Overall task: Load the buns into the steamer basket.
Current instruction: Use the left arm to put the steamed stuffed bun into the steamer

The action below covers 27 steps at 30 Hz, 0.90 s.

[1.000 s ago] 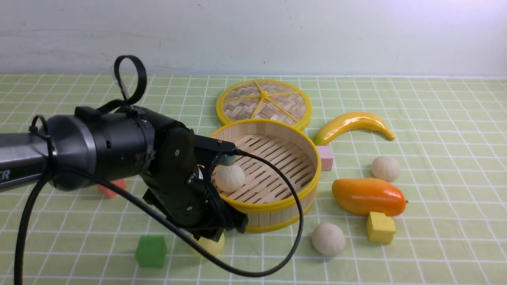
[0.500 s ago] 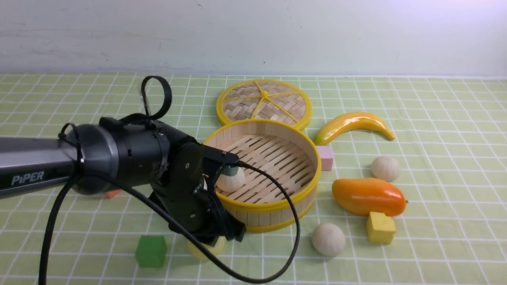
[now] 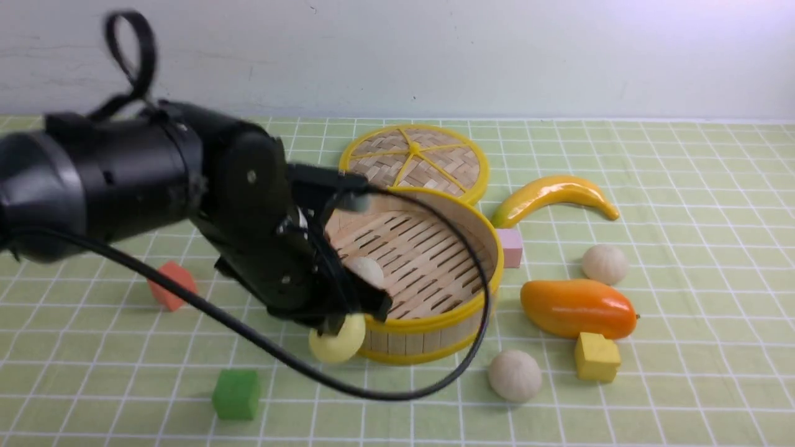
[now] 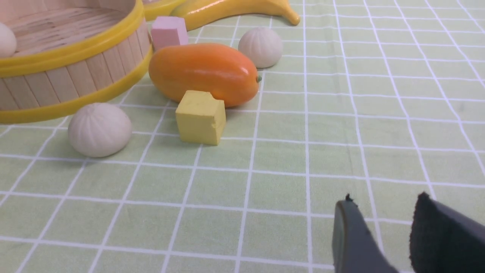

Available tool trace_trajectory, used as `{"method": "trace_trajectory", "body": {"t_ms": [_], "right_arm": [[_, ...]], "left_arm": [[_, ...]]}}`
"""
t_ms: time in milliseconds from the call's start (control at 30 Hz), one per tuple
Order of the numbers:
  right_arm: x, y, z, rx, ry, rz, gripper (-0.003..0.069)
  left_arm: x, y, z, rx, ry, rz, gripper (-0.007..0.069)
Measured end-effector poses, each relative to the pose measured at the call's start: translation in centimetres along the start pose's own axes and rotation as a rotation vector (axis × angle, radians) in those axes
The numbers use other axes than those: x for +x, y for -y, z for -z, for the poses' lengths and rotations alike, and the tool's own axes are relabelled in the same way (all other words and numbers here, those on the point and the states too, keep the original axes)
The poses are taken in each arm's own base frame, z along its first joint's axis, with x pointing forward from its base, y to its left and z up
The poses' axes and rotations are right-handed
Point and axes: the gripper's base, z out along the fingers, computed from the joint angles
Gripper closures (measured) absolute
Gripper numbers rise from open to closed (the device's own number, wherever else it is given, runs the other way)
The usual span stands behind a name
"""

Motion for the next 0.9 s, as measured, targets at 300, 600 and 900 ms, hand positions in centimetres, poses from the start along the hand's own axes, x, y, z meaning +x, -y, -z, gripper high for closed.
{"method": "trace_trajectory", "body": {"t_ms": [300,600,900], "right_arm": [[0.0,0.0,0.0,0.0,0.0,0.0,0.042],[0.0,0.0,0.0,0.0,0.0,0.0,0.042],[0.0,0.0,0.0,0.0,0.0,0.0,0.042]], "left_arm": [[-5.4,1.2,-3.9,0.076,0.09,-0.062,0.0638],[-6.8,1.1,-10.8,0.067,-0.033,-0.071,0.0532],[-7.2,1.1,-7.8,0.043,-0.034,-0.101,0.0302]]}}
